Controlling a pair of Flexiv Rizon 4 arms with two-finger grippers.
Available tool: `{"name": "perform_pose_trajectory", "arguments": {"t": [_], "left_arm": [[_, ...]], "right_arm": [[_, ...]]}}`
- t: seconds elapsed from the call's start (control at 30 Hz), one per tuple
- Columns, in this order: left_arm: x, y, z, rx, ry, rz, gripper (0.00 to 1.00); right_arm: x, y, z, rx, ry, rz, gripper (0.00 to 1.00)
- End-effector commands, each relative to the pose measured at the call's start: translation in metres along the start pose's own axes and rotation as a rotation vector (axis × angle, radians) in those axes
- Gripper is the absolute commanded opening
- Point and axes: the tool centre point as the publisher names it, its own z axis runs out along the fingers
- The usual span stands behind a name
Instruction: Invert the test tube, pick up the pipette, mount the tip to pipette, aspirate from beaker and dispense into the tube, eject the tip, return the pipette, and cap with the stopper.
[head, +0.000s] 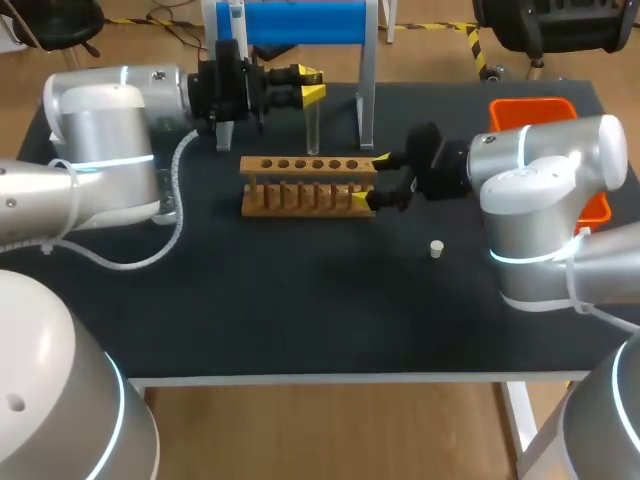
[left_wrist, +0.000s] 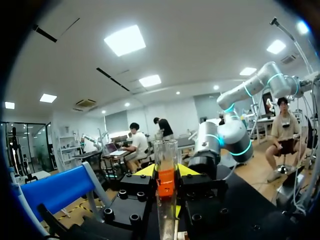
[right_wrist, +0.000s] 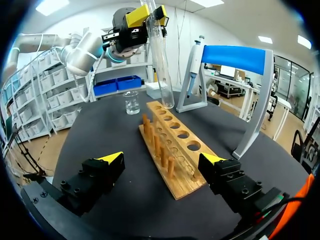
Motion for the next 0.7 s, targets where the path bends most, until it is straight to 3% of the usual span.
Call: {"name": "perform_pose_trajectory", "arguments": {"t": [0.03, 0.3, 0.7], "left_arm": [[-0.004, 0.004, 0.005, -0.002, 0.006, -0.023, 0.0], [-0.012, 0.014, 0.006, 0.027, -0.015, -0.142, 0.0], [-0.03, 0.011, 0.005, 0.008, 0.001, -0.173, 0.0]], "right_arm": [[0.0, -0.001, 0.0, -0.001, 0.0, 0.0, 1.0], [0.0, -0.001, 0.0, -0.001, 0.0, 0.0, 1.0], [0.0, -0.001, 0.0, -0.001, 0.0, 0.0, 1.0]]}}
